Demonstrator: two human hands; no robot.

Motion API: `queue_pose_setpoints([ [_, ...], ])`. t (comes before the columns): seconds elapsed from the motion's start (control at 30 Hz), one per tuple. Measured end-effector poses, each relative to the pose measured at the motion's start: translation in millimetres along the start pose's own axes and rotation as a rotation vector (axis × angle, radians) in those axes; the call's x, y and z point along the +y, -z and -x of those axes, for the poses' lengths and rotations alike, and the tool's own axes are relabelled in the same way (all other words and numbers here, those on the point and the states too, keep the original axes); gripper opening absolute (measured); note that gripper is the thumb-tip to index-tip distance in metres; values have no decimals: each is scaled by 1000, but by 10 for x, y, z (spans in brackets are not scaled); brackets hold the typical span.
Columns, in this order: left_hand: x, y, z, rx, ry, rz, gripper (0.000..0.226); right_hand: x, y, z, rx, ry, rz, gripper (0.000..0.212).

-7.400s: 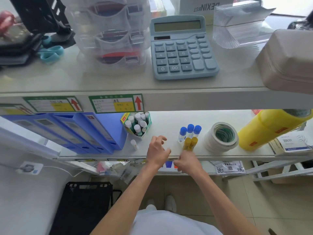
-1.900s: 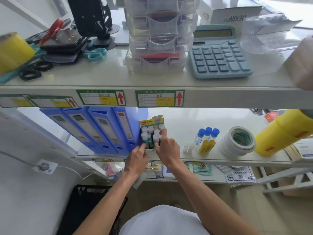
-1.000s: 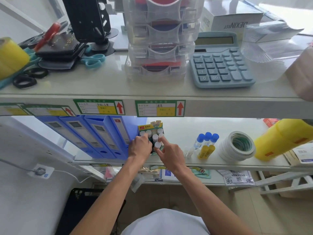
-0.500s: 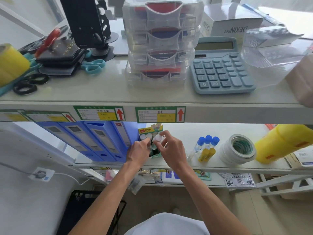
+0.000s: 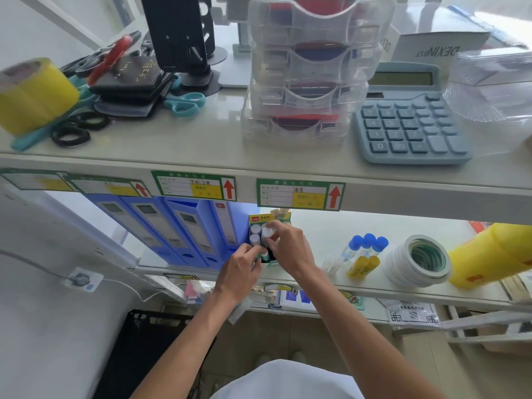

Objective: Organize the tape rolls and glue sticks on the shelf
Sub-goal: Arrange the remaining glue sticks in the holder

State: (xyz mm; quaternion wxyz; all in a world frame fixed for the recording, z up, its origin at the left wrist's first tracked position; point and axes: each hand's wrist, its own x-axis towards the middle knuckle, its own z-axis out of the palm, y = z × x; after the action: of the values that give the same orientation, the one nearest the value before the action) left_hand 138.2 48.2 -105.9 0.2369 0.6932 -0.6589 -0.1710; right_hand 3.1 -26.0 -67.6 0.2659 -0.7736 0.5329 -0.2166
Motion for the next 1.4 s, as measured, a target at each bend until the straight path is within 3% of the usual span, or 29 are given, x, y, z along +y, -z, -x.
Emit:
queue_pose_setpoints([
  [0.13, -30, -48, 83, 12, 42, 172, 27, 14, -2, -19, 11, 9, 93, 36],
  [0.3, -16, -115, 133, 36, 60, 218, 31, 84, -69, 106, 32, 5, 64, 13],
  [0.53, 75, -148, 84, 39, 78, 317, 43, 52, -189, 247, 69, -84, 97, 11],
  [0.73, 16, -208, 124, -37, 136, 290, 45, 136, -318, 330, -24, -98, 147, 13],
  [0.93, 19, -215, 188, 56, 162, 189, 37, 125, -154, 271, 124, -110, 166, 15],
  [1.1, 46, -276, 247, 49, 266, 85, 36, 81, -171, 243, -29, -111, 301, 16],
  [1.4, 101, -375, 215, -67, 215, 175, 46, 260, -72, 507, 140, -73, 170, 33],
])
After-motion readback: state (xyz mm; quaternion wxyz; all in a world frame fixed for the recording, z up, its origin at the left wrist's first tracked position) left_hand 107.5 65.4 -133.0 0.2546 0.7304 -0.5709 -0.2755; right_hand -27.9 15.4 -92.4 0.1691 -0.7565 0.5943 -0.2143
